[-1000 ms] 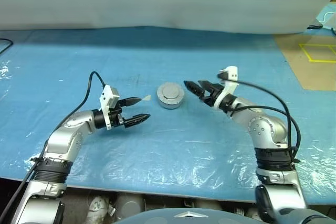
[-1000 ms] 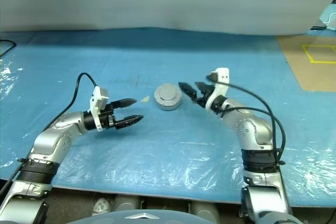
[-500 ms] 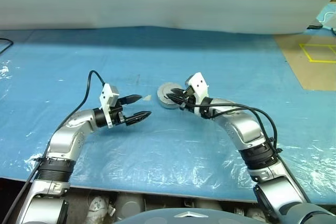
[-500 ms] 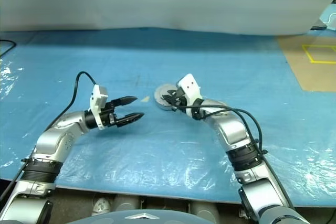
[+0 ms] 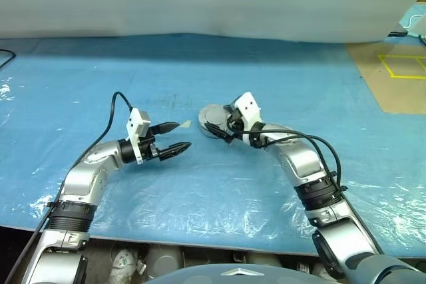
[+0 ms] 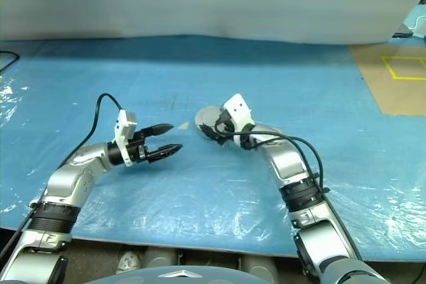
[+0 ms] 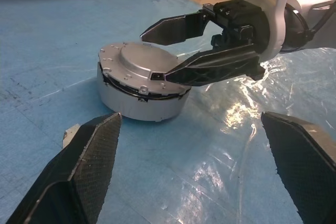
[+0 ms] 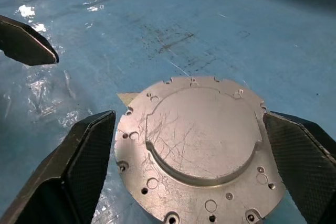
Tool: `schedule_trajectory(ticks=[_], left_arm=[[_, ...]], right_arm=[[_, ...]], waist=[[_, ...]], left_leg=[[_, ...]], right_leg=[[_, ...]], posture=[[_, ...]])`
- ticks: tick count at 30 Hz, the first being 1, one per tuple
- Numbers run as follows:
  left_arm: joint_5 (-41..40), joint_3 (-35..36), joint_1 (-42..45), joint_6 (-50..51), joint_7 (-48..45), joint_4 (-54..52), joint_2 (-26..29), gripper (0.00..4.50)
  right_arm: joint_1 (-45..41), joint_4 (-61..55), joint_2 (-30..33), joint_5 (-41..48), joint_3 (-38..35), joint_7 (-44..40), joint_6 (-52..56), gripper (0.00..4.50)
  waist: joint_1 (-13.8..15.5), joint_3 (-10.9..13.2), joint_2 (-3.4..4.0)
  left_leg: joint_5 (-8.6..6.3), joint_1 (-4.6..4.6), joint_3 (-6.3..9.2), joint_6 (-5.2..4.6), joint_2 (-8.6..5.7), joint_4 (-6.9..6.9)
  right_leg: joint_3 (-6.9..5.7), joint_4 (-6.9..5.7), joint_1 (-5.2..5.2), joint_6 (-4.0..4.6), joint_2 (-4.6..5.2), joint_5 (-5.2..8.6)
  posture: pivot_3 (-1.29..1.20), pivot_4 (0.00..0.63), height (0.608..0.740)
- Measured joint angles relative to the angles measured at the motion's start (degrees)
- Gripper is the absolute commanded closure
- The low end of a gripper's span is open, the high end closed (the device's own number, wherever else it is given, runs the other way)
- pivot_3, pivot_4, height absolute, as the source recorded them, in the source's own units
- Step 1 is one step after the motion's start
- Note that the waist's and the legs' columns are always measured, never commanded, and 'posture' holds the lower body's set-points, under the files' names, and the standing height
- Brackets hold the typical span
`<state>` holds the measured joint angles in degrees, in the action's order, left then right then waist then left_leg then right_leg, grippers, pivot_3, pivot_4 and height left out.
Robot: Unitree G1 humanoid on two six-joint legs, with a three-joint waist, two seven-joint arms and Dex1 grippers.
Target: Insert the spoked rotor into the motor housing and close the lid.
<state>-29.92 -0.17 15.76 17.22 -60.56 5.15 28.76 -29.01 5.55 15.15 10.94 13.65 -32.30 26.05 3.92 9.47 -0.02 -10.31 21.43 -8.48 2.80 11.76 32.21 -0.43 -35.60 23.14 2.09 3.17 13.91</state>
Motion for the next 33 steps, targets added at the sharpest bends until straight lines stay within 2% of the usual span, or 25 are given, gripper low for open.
schedule_trajectory(ticks=[10, 14, 15, 25, 33], left_arm=[[0.4, 0.0, 0.2, 0.0, -0.2, 0.9, -0.3, 0.0], [0.9, 0.0, 0.3, 0.0, -0.2, 1.0, -0.6, 0.0], [0.9, 0.0, 0.3, 0.0, -0.2, 1.0, -0.8, 0.0], [1.0, 0.0, 0.3, 0.1, -0.2, 1.0, -1.1, 0.0], [1.1, -0.1, 0.3, 0.3, -0.2, 0.9, -1.2, 0.0]], right_arm=[[-1.4, 4.2, -1.5, -5.3, 1.1, 0.0, -3.9, 0.03], [-1.4, 4.6, -0.9, -7.7, 2.3, -0.6, -6.6, 1.26], [-1.4, 4.6, -0.8, -8.0, 2.5, -1.1, -6.9, 1.4], [-1.5, 4.2, -1.1, -4.7, -1.0, -4.1, -2.0, 1.4], [-3.9, 6.9, -3.9, -1.8, -6.0, -0.4, 2.9, 1.4]], waist=[[0.0, 0.0, 0.0], [0.0, 0.0, 0.0], [0.0, 0.0, 0.0], [0.0, 0.0, 0.0], [0.0, 0.0, 0.0]], left_leg=[[0.0, -0.01, 0.0, 0.0, 0.0, 0.0], [0.0, -0.02, -0.01, 0.0, 0.0, 0.0], [0.0, -0.02, -0.01, 0.0, 0.0, 0.0], [0.0, -0.07, -0.03, -0.01, 0.0, -0.01], [0.0, -0.07, -0.04, -0.01, 0.0, 0.0]], right_leg=[[0.0, -0.02, 0.0, 0.01, 0.0, 0.0], [0.01, -0.01, 0.0, 0.01, 0.0, 0.0], [0.01, -0.01, 0.0, 0.0, 0.0, 0.0], [0.04, -0.03, -0.02, 0.03, 0.0, 0.02], [0.03, -0.03, -0.02, 0.05, 0.01, 0.01]], posture=[[0.0, 0.15, 0.74], [0.0, 0.15, 0.74], [0.0, 0.15, 0.74], [0.0, 0.15, 0.74], [0.0, 0.15, 0.74]])
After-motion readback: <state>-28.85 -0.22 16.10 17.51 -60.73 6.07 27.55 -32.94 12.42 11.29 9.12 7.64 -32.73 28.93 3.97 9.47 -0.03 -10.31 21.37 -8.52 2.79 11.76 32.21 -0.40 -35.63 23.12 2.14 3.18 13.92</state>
